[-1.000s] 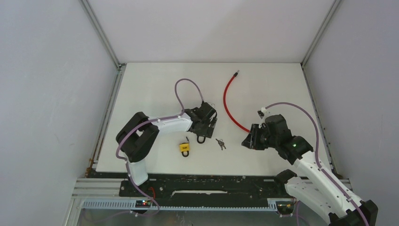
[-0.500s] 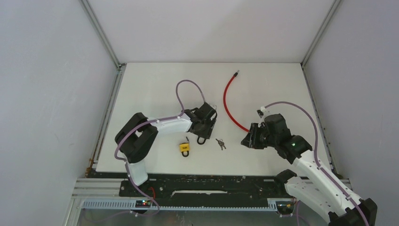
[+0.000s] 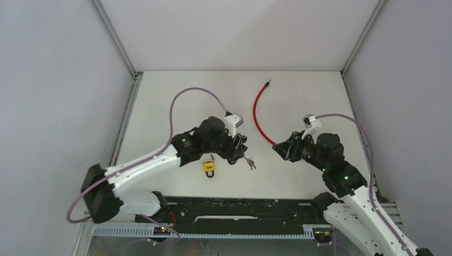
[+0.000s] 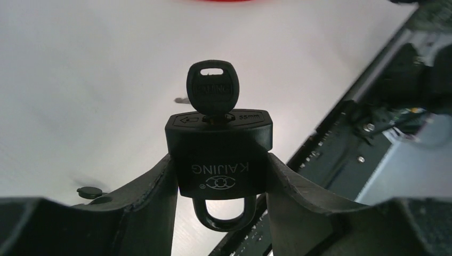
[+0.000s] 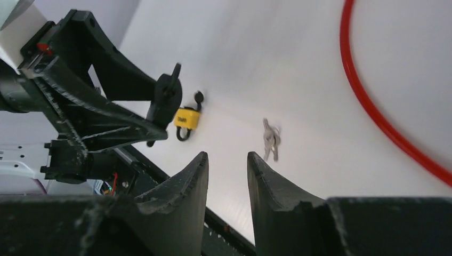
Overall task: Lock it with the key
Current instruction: Pick up the lock from the center of the board.
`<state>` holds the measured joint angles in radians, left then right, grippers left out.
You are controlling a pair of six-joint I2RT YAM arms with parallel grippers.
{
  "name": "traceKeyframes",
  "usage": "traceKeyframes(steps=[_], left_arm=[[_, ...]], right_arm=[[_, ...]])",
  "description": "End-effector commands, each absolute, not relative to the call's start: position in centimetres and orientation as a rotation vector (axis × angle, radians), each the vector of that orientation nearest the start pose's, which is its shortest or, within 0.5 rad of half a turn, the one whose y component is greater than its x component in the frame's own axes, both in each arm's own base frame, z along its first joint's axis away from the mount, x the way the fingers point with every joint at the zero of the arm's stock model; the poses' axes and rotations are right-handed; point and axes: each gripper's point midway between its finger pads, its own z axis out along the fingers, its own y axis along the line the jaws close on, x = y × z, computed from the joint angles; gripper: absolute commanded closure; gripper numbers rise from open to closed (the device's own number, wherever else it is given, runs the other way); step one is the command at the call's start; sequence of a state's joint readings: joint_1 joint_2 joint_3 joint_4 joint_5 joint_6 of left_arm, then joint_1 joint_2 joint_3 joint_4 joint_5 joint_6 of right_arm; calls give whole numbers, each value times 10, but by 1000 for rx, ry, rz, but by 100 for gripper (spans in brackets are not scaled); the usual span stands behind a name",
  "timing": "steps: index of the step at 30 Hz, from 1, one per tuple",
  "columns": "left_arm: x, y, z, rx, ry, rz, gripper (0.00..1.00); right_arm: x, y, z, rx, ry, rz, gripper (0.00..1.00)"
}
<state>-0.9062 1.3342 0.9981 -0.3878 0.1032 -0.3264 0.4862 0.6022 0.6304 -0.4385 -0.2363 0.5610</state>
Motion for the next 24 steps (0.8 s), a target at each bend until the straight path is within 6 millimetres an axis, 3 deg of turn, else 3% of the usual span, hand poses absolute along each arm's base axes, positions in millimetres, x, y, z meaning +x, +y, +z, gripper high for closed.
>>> traceKeyframes(steps=[1,6,11,16,24], left_arm=[[180,-306,207,819,2035,-901,100],[164,-282,242,844,1882,-911,100],[155,-266,261,867,1785,-894,100],[145,-262,285,907,1661,-918,100],[155,-252,290,971,1562,-578,100]], right_arm=[[199,182,264,-250,1787,936,64],[180,193,309,-462,1541,990,60],[160,201,345,-608,1327,1024,57],[133,213,354,-803,1190,1070,57],[122,231,353,-879,1208,1094,57]])
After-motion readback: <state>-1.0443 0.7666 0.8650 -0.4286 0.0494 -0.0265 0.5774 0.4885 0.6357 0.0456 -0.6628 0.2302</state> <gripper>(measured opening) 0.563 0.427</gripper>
